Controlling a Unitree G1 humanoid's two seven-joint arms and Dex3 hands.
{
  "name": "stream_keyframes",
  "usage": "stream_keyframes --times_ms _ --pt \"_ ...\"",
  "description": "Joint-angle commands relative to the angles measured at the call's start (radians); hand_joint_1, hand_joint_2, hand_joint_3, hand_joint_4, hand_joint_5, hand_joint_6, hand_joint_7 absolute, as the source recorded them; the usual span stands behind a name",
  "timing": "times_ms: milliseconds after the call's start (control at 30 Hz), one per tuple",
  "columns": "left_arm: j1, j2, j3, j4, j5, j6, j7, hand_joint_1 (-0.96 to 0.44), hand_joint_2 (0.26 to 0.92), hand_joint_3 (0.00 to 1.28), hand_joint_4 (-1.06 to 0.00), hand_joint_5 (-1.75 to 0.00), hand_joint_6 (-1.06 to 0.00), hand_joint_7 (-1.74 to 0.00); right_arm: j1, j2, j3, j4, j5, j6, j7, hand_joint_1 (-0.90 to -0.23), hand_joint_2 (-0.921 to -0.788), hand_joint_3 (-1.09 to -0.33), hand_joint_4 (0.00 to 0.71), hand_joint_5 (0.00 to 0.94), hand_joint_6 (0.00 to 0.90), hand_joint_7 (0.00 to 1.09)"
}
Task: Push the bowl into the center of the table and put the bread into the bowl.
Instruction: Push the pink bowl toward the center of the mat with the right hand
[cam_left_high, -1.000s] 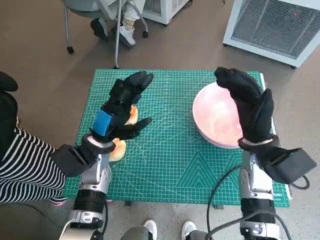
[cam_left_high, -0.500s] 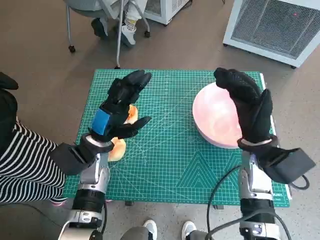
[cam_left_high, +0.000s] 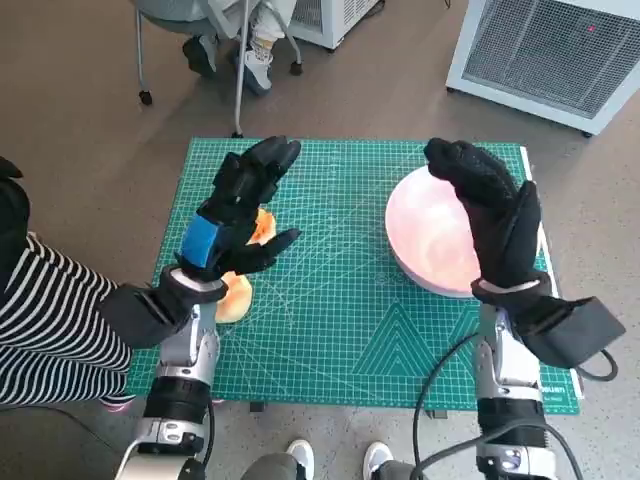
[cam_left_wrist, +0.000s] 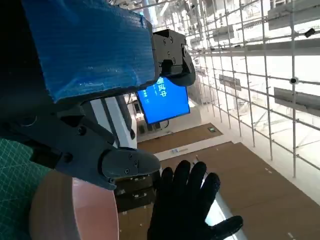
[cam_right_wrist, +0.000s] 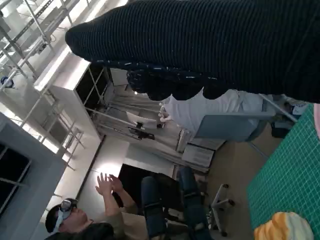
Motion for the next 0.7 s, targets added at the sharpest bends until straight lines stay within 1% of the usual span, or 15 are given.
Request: stream_keyframes --times_ms 33,433,600,700 --pt "-0.017 -0.001 -0.001 0.011 0.016 -0.018 0.004 -0.17 0.88 0.34 -0.15 -0.19 0.0 -0.63 0.028 0.007 0.002 0.013 0.001 0.002 0.01 -0.671 -0.921 -0.8 0.123 0.0 0.022 0.46" --pt "-0.021 -0.003 -0.003 0.015 0.029 -0.023 0.012 -0.17 0.881 0.34 -0.16 -0.19 0.0 -0.64 0.031 0.0 -0.004 0.012 0.008 0.007 0.017 -0.674 -0.921 -0.802 0.122 0.001 0.009 0.49" --pt "-0.02 -0.006 -0.004 0.015 0.032 -0.026 0.011 -0.17 0.883 0.33 -0.16 -0.19 0.0 -0.63 0.037 -0.014 -0.015 0.005 0.018 0.008 0.027 -0.677 -0.921 -0.797 0.128 0.004 0.01 0.5" --pt "-0.018 -0.008 -0.003 0.018 0.03 -0.028 0.01 -0.18 0.884 0.33 -0.16 -0.18 0.0 -0.63 0.042 -0.039 -0.035 0.003 0.029 0.006 0.037 -0.679 -0.921 -0.79 0.136 0.007 0.014 0.5"
